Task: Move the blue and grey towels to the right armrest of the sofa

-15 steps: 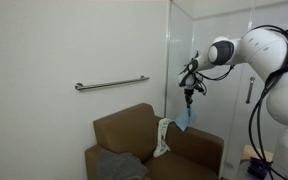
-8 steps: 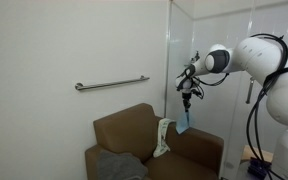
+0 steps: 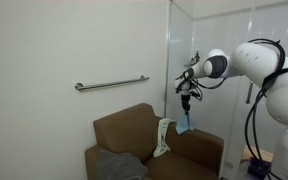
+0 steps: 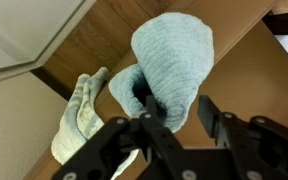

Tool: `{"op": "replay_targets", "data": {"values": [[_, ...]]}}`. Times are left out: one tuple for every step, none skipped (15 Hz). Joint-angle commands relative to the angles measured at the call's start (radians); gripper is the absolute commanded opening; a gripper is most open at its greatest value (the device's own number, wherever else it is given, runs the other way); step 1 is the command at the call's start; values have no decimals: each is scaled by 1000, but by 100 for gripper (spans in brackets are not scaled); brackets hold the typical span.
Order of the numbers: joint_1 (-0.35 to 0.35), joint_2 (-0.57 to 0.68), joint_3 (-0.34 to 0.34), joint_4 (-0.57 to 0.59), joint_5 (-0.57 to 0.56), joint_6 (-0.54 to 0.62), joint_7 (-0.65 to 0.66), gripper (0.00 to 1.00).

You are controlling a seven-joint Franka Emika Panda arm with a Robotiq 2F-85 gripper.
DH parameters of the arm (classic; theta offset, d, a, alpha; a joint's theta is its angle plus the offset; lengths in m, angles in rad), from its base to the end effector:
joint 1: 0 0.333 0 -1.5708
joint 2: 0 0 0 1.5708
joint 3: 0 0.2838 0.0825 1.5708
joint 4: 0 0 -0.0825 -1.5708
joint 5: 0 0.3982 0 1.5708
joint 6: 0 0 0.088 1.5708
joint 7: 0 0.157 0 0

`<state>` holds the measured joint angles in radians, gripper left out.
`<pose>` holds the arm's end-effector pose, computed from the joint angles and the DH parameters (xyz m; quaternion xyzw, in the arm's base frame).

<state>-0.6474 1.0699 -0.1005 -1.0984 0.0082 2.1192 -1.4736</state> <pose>0.5580 -0.4939 0.0825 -0.9255 -0.3757 0.0468 0.0017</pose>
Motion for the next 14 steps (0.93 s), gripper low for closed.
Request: {"op": "replay_targets", "data": {"values": [[-13, 23, 6, 50, -10, -33, -63, 80], [-12, 25, 6, 54, -11, -34, -73, 85], [-12, 28, 4, 58, -13, -33, -81, 92], [-11, 30, 2, 63, -16, -32, -91, 98], [-11, 32, 1, 66, -17, -31, -99, 99], [-10, 34, -1, 70, -19, -28, -108, 100], [-9, 37, -3, 75, -21, -28, -114, 100], [-9, 40, -5, 80, -23, -27, -123, 100], [-9, 43, -5, 85, -24, -27, -133, 100], [-10, 44, -5, 86, -25, -27, -143, 100], [-9, 44, -5, 87, -27, -27, -151, 100], [-9, 44, -5, 87, -29, -27, -159, 100], [-8, 45, -6, 89, -32, -28, -166, 100], [-8, 46, -6, 91, -34, -30, -176, 100]]}}
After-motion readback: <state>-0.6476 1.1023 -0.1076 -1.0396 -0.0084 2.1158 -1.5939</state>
